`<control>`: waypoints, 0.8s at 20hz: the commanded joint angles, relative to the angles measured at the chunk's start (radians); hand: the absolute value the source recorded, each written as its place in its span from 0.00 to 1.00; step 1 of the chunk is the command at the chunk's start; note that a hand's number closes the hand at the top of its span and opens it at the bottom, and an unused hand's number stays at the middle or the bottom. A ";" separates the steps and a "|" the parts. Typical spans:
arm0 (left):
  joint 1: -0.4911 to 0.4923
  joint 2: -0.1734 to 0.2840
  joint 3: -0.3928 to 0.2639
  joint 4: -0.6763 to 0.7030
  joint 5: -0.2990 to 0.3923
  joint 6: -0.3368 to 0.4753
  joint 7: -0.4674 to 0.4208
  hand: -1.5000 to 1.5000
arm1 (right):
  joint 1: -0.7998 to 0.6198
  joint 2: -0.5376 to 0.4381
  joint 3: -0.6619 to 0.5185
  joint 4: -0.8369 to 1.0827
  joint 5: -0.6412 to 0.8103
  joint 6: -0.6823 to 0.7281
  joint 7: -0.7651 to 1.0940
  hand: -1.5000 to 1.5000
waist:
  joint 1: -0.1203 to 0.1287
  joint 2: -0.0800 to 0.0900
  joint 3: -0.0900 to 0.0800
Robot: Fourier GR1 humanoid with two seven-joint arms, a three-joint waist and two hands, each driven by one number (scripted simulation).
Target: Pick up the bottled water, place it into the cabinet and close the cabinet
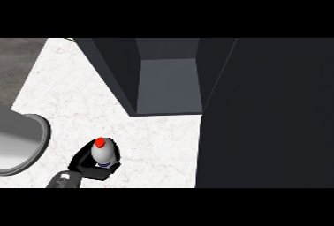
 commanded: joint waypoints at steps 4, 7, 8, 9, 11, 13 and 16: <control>-0.024 0.010 -0.034 0.064 0.021 -0.200 -0.144 1.00 | 0.005 0.000 -0.012 -0.089 -0.058 -0.017 0.051 0.00 | 0.010 0.003 -0.002; -0.002 -0.028 0.048 0.068 0.085 -0.017 -0.168 1.00 | 0.021 0.006 0.009 -0.056 -0.016 0.000 0.009 0.00 | 0.015 -0.001 -0.001; -0.033 -0.106 0.103 0.063 0.140 0.097 -0.114 1.00 | 0.044 0.004 0.000 -0.088 -0.016 -0.005 0.009 0.00 | 0.010 -0.003 -0.001; -0.013 -0.105 0.147 0.061 0.180 0.135 -0.122 1.00 | 0.014 0.013 0.008 -0.064 -0.005 -0.021 0.022 0.00 | 0.027 0.000 -0.001; 0.022 -0.136 0.230 0.037 0.246 0.272 -0.145 1.00 | 0.028 0.015 0.001 -0.050 -0.014 -0.018 0.004 0.00 | 0.041 -0.004 -0.001; 0.001 -0.185 0.221 0.028 0.242 0.349 -0.187 1.00 | 0.043 -0.003 -0.010 -0.074 -0.043 0.003 0.002 0.00 | 0.020 -0.004 0.000; 0.011 -0.188 0.200 -0.006 0.273 0.327 -0.164 1.00 | 0.021 0.015 -0.008 -0.064 -0.052 -0.015 0.027 0.00 | 0.026 -0.004 0.001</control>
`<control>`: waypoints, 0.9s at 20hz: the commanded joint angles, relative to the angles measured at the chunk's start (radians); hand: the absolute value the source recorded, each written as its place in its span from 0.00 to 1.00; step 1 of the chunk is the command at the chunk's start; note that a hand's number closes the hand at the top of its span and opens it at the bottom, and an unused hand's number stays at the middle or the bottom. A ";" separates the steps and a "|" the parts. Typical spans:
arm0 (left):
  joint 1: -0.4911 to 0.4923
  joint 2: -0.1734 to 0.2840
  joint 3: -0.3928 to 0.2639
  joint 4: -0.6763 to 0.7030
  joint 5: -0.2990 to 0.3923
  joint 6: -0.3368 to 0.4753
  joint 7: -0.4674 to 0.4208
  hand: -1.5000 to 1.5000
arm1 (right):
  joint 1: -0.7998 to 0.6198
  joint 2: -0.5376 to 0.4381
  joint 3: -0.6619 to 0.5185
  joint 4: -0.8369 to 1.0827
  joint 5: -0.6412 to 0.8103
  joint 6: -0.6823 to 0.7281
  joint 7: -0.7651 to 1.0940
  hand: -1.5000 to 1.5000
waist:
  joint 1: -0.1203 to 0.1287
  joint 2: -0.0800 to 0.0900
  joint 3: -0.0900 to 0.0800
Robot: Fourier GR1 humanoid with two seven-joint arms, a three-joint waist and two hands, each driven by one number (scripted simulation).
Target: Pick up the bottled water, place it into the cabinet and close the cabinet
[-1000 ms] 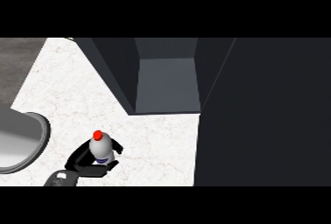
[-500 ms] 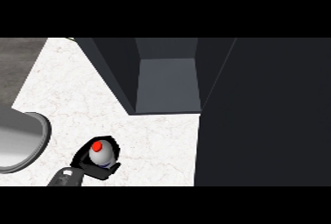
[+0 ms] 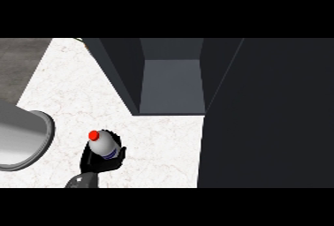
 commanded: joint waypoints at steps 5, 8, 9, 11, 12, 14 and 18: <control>-0.064 -0.036 -0.138 -0.042 0.237 0.083 0.060 1.00 | 0.016 -0.001 -0.010 -0.089 -0.060 0.004 0.040 0.00 | -0.012 -0.003 0.000; -0.072 -0.036 -0.224 -0.135 0.287 0.159 0.131 1.00 | 0.040 0.008 0.043 -0.076 -0.023 0.015 0.043 0.00 | -0.009 -0.004 0.001; -0.035 -0.036 -0.280 -0.139 0.292 0.178 0.114 1.00 | 0.068 -0.009 0.013 -0.141 -0.071 0.013 0.066 0.00 | -0.011 -0.004 0.000; -0.100 -0.036 -0.295 -0.173 0.340 0.236 0.170 1.00 | 0.083 -0.029 -0.017 -0.129 -0.076 0.040 0.042 0.00 | -0.016 -0.003 0.000; -0.032 -0.036 -0.298 -0.300 0.326 0.230 0.242 1.00 | -0.086 -0.009 -0.066 -0.028 -0.104 -0.016 0.086 0.00 | 0.017 -0.002 0.002; -0.050 -0.036 -0.349 -0.376 0.317 0.312 0.279 1.00 | -0.022 0.010 -0.033 -0.046 -0.094 -0.004 0.054 0.00 | 0.009 -0.005 0.002; -0.176 -0.037 -0.406 -0.386 0.270 0.475 0.307 1.00 | -0.048 0.029 0.037 -0.079 -0.043 -0.028 0.108 0.00 | 0.002 0.000 0.001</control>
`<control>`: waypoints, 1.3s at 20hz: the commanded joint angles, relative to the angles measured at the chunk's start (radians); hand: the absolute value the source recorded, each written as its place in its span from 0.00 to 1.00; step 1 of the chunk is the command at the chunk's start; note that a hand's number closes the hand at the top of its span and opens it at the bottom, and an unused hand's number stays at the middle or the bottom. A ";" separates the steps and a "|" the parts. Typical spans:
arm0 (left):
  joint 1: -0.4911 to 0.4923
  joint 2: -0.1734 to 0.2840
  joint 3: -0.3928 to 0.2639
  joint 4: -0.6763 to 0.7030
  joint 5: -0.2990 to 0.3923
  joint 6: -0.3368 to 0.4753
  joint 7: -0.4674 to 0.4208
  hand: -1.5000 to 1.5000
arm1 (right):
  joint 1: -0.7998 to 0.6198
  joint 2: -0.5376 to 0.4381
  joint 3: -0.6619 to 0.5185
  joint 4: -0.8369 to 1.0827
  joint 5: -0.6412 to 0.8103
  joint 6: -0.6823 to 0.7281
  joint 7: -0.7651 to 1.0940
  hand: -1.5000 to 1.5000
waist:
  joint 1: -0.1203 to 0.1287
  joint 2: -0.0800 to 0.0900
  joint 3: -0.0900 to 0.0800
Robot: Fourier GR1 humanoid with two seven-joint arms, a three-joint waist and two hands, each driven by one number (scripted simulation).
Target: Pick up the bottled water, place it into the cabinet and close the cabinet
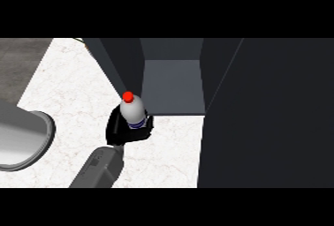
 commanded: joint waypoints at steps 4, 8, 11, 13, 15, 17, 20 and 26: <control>-0.129 -0.001 -0.174 -0.151 0.047 0.269 0.161 1.00 | -0.047 -0.014 -0.074 0.005 -0.093 0.009 0.020 0.00 | -0.004 0.001 0.000; -0.249 -0.001 -0.206 -0.038 0.084 0.351 0.161 1.00 | -0.044 -0.012 -0.077 -0.073 -0.113 0.002 0.070 0.00 | -0.016 0.006 -0.001; -0.356 -0.001 -0.235 -0.032 0.075 0.441 0.244 1.00 | -0.042 -0.002 -0.078 -0.070 -0.120 -0.002 0.078 0.00 | -0.019 0.005 0.000; -0.407 -0.001 -0.250 0.079 0.103 0.477 0.206 1.00 | -0.058 -0.015 -0.095 -0.044 -0.134 0.019 0.062 0.00 | -0.031 0.008 0.000; -0.456 -0.001 -0.250 0.159 0.131 0.481 0.203 1.00 | -0.068 -0.002 -0.065 -0.063 -0.105 0.007 0.086 0.00 | -0.037 0.011 -0.001; -0.526 -0.001 -0.162 0.214 0.129 0.464 0.230 1.00 | -0.062 -0.041 -0.150 -0.071 -0.183 0.038 0.064 0.00 | -0.032 0.011 0.000; -0.566 -0.001 -0.161 0.345 0.170 0.441 0.167 1.00 | -0.113 -0.001 -0.108 0.040 -0.108 0.041 0.011 0.00 | -0.044 0.016 -0.001; -0.674 0.000 -0.217 0.514 0.072 0.553 0.166 1.00 | -0.094 -0.017 -0.126 -0.017 -0.141 0.053 0.033 0.00 | -0.076 0.024 -0.001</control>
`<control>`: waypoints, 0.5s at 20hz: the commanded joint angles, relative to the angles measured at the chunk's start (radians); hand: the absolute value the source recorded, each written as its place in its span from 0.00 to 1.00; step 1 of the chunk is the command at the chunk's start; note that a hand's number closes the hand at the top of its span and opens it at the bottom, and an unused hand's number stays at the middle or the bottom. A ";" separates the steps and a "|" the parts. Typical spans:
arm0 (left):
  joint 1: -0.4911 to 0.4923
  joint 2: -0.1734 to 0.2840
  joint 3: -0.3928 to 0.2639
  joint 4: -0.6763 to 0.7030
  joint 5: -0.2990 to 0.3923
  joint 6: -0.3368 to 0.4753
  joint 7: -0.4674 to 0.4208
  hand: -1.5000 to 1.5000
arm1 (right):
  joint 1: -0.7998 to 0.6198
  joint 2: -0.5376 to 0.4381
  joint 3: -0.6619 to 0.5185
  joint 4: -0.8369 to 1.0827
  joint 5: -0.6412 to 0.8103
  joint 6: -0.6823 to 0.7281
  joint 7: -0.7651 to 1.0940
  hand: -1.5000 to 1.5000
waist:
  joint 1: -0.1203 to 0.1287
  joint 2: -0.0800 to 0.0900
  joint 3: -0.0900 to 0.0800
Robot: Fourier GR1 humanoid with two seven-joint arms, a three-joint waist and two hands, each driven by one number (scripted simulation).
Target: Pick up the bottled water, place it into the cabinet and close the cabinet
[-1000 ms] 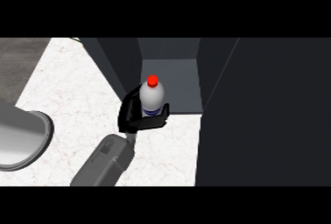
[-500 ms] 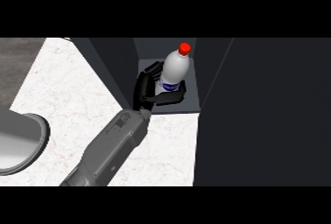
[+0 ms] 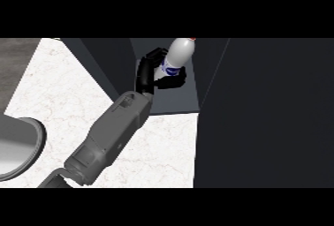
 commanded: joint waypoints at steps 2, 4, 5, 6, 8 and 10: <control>-0.093 -0.003 0.008 0.165 -0.027 0.065 0.008 1.00 | 0.004 -0.010 -0.002 -0.098 -0.096 -0.002 0.067 0.00 | -0.013 0.009 -0.001; -0.069 0.009 0.047 0.226 -0.027 0.058 -0.044 1.00 | -0.004 -0.012 -0.038 -0.046 -0.103 0.016 0.016 0.00 | -0.013 0.011 -0.001; -0.072 0.033 0.057 0.241 -0.021 0.050 -0.034 1.00 | -0.011 -0.004 -0.021 -0.081 -0.112 -0.004 0.053 0.00 | -0.010 0.015 -0.002; -0.102 -0.002 0.079 0.243 0.008 0.084 -0.025 1.00 | -0.022 -0.010 -0.032 -0.028 -0.105 0.012 0.030 0.00 | -0.022 0.013 -0.001; -0.100 0.035 0.123 0.269 0.024 0.055 -0.066 1.00 | 0.005 -0.005 -0.017 -0.049 -0.079 0.020 0.021 0.00 | -0.027 0.017 -0.002; -0.117 0.023 0.144 0.275 0.032 0.086 -0.101 1.00 | 0.016 -0.013 -0.026 -0.057 -0.122 0.030 0.030 0.00 | -0.029 0.017 -0.002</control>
